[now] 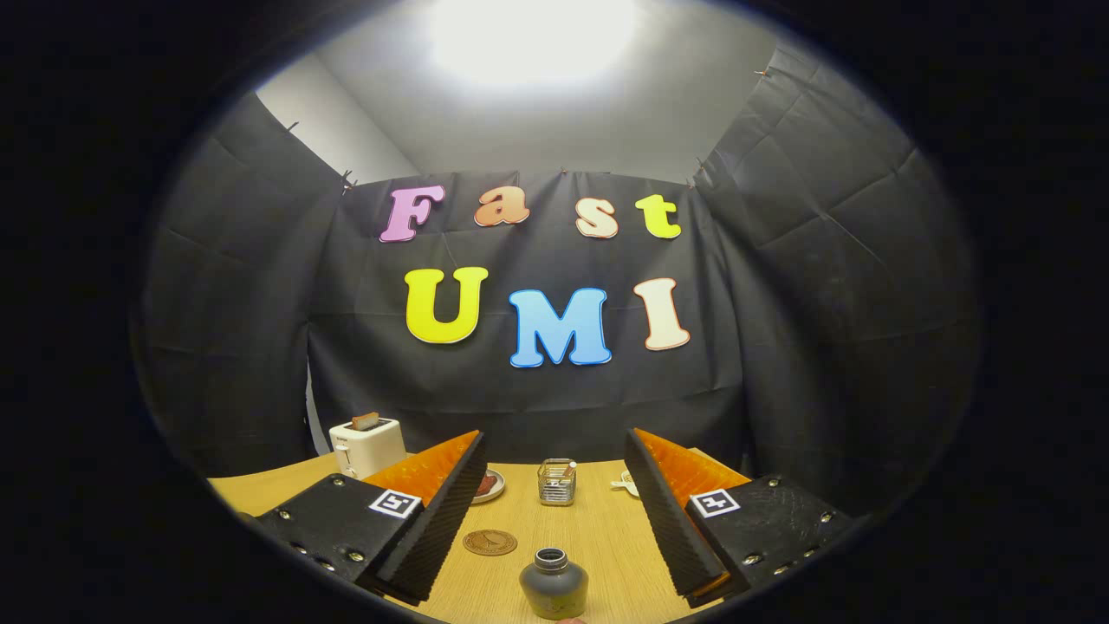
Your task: Take the bottle from table, then pour the juice into the cup, finally place the bottle on the coaster
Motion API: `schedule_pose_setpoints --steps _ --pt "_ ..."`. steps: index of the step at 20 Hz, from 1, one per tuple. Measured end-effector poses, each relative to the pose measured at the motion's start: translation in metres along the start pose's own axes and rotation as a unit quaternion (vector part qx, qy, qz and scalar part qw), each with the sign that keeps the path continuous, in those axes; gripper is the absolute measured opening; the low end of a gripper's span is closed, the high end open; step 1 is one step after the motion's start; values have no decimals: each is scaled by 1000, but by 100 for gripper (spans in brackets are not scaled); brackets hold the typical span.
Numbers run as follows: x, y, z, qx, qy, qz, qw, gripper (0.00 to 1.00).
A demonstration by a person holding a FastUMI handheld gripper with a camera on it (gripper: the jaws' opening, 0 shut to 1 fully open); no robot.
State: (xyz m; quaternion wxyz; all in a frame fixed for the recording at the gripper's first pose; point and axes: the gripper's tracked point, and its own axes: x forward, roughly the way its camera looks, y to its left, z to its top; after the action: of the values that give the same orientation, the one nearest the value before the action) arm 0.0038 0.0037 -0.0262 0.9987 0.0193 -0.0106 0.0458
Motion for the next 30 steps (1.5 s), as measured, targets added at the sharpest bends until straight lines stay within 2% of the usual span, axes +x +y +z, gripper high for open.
schedule_pose_setpoints --steps 13,20,26,30 --pt "7 6 -88 -25 72 47 996 97" --pt "9 9 -141 -33 132 71 988 98" --pt "6 5 -178 -21 183 73 980 98" --pt "-2 6 -199 -40 203 84 975 98"
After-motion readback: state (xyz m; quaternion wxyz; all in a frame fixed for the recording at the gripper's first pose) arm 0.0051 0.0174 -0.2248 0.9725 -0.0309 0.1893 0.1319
